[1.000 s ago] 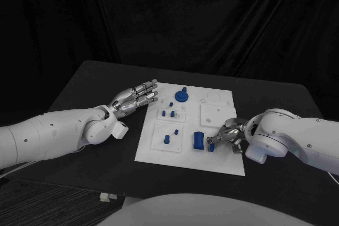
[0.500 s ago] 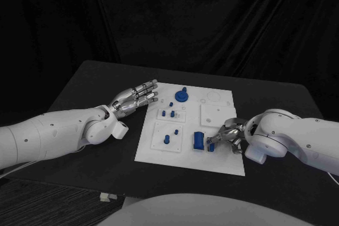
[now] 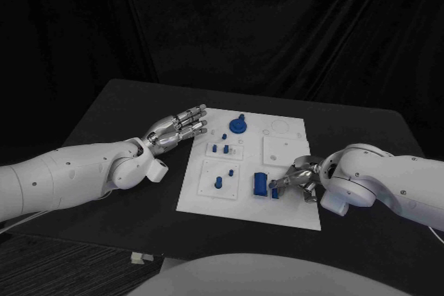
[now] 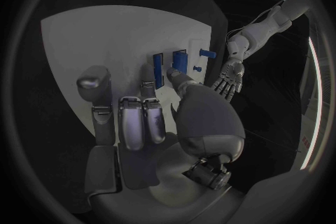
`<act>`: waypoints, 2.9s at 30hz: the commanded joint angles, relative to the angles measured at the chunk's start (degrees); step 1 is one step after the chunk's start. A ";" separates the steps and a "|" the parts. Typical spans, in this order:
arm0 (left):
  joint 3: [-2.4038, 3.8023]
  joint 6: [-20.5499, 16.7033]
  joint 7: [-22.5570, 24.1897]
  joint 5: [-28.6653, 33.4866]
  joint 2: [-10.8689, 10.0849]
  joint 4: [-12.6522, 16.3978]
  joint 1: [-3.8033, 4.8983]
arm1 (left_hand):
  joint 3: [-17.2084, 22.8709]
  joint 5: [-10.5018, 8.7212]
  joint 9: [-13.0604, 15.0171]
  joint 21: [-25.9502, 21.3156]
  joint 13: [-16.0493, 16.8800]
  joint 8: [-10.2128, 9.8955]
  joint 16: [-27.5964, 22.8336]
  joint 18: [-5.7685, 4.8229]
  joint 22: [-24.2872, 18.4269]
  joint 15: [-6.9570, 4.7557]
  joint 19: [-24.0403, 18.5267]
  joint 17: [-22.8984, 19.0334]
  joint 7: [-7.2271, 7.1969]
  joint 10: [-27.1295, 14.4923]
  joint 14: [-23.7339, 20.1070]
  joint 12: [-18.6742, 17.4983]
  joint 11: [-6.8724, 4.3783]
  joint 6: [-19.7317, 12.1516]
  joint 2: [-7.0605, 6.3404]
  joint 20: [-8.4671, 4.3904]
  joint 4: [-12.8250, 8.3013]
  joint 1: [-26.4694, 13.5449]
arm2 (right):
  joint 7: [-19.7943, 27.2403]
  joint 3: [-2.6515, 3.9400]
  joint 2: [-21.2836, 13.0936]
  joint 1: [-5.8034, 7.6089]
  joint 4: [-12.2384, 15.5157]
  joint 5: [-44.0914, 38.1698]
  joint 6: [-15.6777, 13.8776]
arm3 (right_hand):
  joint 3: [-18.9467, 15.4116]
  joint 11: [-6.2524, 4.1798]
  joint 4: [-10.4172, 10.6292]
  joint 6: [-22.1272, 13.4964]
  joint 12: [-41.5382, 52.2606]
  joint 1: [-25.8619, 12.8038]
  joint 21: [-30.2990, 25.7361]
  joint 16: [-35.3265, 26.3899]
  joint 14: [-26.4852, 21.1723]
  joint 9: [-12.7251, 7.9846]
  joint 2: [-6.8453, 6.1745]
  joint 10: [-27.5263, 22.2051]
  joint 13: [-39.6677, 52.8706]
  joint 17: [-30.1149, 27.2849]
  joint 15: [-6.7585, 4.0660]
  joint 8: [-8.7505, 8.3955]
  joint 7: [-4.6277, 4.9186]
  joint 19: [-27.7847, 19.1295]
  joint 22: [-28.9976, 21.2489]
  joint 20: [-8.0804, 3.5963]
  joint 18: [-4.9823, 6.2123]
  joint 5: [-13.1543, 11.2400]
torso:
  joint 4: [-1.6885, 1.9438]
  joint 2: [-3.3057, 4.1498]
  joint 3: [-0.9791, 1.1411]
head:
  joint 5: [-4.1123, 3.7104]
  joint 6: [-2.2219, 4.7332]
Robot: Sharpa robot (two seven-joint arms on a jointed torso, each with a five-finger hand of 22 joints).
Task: Assemble the parts on the task board
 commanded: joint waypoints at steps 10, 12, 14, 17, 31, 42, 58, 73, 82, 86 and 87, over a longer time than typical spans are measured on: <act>0.05 0.94 2.89 0.29 0.13 -0.01 -0.18 | 0.29 0.68 0.17 0.00 0.40 0.48 0.83 -0.38 0.41 0.50 0.29 0.68 -0.17 -0.11 -0.01 0.88 0.52 -0.47 -0.10 -0.06 -0.46 0.69 | -0.15 0.03 -0.11 -0.20 0.36 0.03 -1.03 | -6.35 -0.06 2.87 -1.74 1.14 -1.99 -1.42 0.27 5.54 -1.91 -0.33 6.38 15.14 12.05 -0.35 1.71 -0.66 0.05 6.45 0.05 2.51 -6.59 | -0.01 -0.01 -0.01 | 0.15 -0.01; 0.05 0.95 2.89 0.29 0.11 -0.01 -0.19 | 0.29 0.68 0.17 0.00 0.40 0.48 0.83 -0.38 0.41 0.50 0.29 0.68 -0.17 -0.11 -0.01 0.88 0.52 -0.47 -0.10 -0.06 -0.46 0.69 | 0.19 0.03 -0.26 -0.20 0.53 0.03 -1.75 | -6.84 -0.05 3.30 -1.77 1.14 -2.04 -1.52 0.26 5.54 -1.94 -0.35 6.38 15.14 12.04 -0.35 1.80 -0.67 0.04 6.43 0.05 2.52 -6.87 | -0.01 -0.01 -0.01 | 0.21 -0.01; 0.05 0.97 2.89 0.29 0.09 -0.01 -0.20 | 0.29 0.68 0.17 0.00 0.40 0.48 0.83 -0.38 0.41 0.50 0.29 0.68 -0.17 -0.11 -0.01 0.88 0.52 -0.47 -0.10 -0.06 -0.46 0.69 | 0.83 0.03 -0.62 -0.20 0.91 -0.04 -2.98 | -7.53 -0.07 4.04 -1.78 1.14 -2.15 -1.56 0.30 5.56 -1.97 -0.36 6.38 15.14 12.10 -0.36 1.97 -0.68 0.05 6.43 0.04 2.53 -6.99 | -0.01 -0.01 -0.01 | 0.28 -0.01; 0.05 0.97 2.92 0.29 0.06 0.00 -0.22 | 0.29 0.68 0.17 0.00 0.40 0.48 0.83 -0.38 0.41 0.50 0.29 0.68 -0.17 -0.11 -0.01 0.88 0.52 -0.47 -0.10 -0.06 -0.46 0.69 | 1.92 0.04 -1.36 -0.18 1.63 -0.46 -4.76 | -8.41 -0.12 5.23 -1.72 1.14 -2.34 -1.39 0.45 5.61 -1.97 -0.30 6.38 15.14 12.34 -0.39 2.28 -0.74 0.15 6.49 0.01 2.51 -6.87 | -0.01 -0.02 0.00 | 0.44 -0.01; 0.05 0.13 3.84 0.29 -0.26 0.32 -0.24 | 0.67 0.77 0.25 0.01 0.44 0.59 0.88 -0.48 0.41 0.25 0.32 0.68 -0.10 -0.05 -0.03 1.12 0.43 -0.05 -0.13 -0.09 -0.90 0.82 | 12.89 0.05 -9.36 3.08 7.77 -2.84 -20.64 | -10.94 -0.64 11.88 -0.79 1.14 -3.16 2.02 1.01 5.81 -1.78 0.99 6.38 15.14 13.20 -0.81 4.33 -1.33 1.21 7.32 -0.37 2.01 0.54 | 0.00 -0.02 0.02 | -0.07 -0.01; 0.05 -2.65 7.57 0.29 -0.93 2.51 -0.24 | -3.12 -5.11 0.67 -0.04 0.72 1.21 0.48 -0.21 0.00 -2.81 0.16 0.55 1.11 0.68 -0.84 3.39 0.62 3.43 -0.13 -0.34 5.02 -5.51 | 42.47 0.03 -10.57 4.01 7.59 0.80 -44.07 | -22.04 -0.79 14.03 1.98 -12.22 -6.33 -26.64 -19.94 -0.88 -4.91 5.82 -1.08 2.20 -13.76 -0.70 4.56 -1.89 -7.62 -1.76 -0.27 5.93 7.00 | 0.02 -0.16 0.03 | -1.18 -0.01; 0.06 -7.65 12.62 0.29 -1.31 5.03 -0.22 | -7.15 -10.44 0.98 -0.75 0.82 1.49 -2.70 4.46 -2.07 -8.55 -1.39 0.00 2.61 0.83 -2.20 5.10 -2.11 7.62 -0.95 -4.05 4.93 -7.73 | 73.05 0.02 -8.34 -3.05 1.33 14.47 -38.82 | -24.69 6.95 13.78 -17.75 -81.01 -0.77 -47.35 -85.12 -66.45 -22.35 4.42 -54.04 -59.51 -71.13 10.05 -10.59 0.85 -73.87 -60.26 8.96 2.54 1.25 | -0.99 -2.71 1.38 | -2.01 -0.01; 0.06 -11.04 16.65 -2.66 -0.49 4.66 -0.23 | -8.67 -12.48 0.87 -1.18 0.64 1.15 -6.61 4.12 -4.07 -13.81 -2.22 -0.69 0.14 0.19 -2.50 4.15 -6.84 7.32 -1.60 -10.77 4.90 -9.15 | 76.87 0.01 -6.30 -7.53 -1.90 16.28 -30.78 | -23.27 -1.99 14.47 -46.67 -83.89 -3.22 -49.35 -87.90 -83.78 -33.68 -1.51 -78.77 -70.24 -74.88 5.37 -13.24 -15.73 -81.47 -74.03 5.45 5.42 -1.23 | -1.57 -2.90 2.49 | -1.74 -0.01; 0.05 -11.08 17.03 -2.97 -0.29 4.47 -0.24 | -8.66 -12.47 0.85 -1.18 0.62 1.13 -6.63 4.05 -4.10 -13.76 -2.22 -0.70 0.08 0.13 -2.49 3.98 -6.86 7.21 -1.56 -10.78 4.91 -9.15 | 77.12 0.01 -5.86 -8.30 -2.55 16.34 -30.55 | -26.96 -2.05 14.63 -46.14 -82.29 -2.24 -49.35 -87.90 -83.78 -34.22 -6.42 -79.63 -70.82 -74.88 5.39 -13.17 -14.97 -81.47 -74.03 5.39 5.32 -0.61 | -1.54 -2.87 2.44 | -2.04 -0.01; 0.05 -11.22 17.17 -2.99 -0.20 4.43 -0.24 | -8.65 -12.48 0.85 -1.20 0.61 1.13 -6.62 3.99 -4.21 -13.72 -2.25 -0.70 0.09 0.09 -2.50 3.93 -6.92 7.26 -1.56 -10.79 4.90 -9.13 | 77.28 0.01 -5.75 -8.55 -2.71 16.35 -30.67 | -27.51 -2.33 14.65 -46.09 -82.20 -1.93 -49.35 -87.90 -83.78 -34.33 -6.99 -79.99 -71.09 -74.88 4.76 -13.17 -14.95 -81.47 -74.03 4.85 5.39 -0.52 | -1.54 -3.07 2.48 | -2.12 -0.01; 0.05 -11.24 17.18 -3.00 -0.19 4.42 -0.24 | -8.65 -12.48 0.85 -1.20 0.61 1.13 -6.62 3.99 -4.21 -13.72 -2.25 -0.70 0.09 0.09 -2.50 3.93 -6.92 7.26 -1.56 -10.79 4.90 -9.13 | 77.30 0.01 -5.73 -8.59 -2.73 16.35 -30.67 | -27.50 -2.35 14.65 -46.06 -82.19 -1.86 -49.35 -87.90 -83.78 -34.34 -6.98 -80.04 -71.13 -74.88 4.70 -13.17 -14.92 -81.47 -74.03 4.78 5.40 -0.50 | -1.54 -3.09 2.48 | -2.15 -0.01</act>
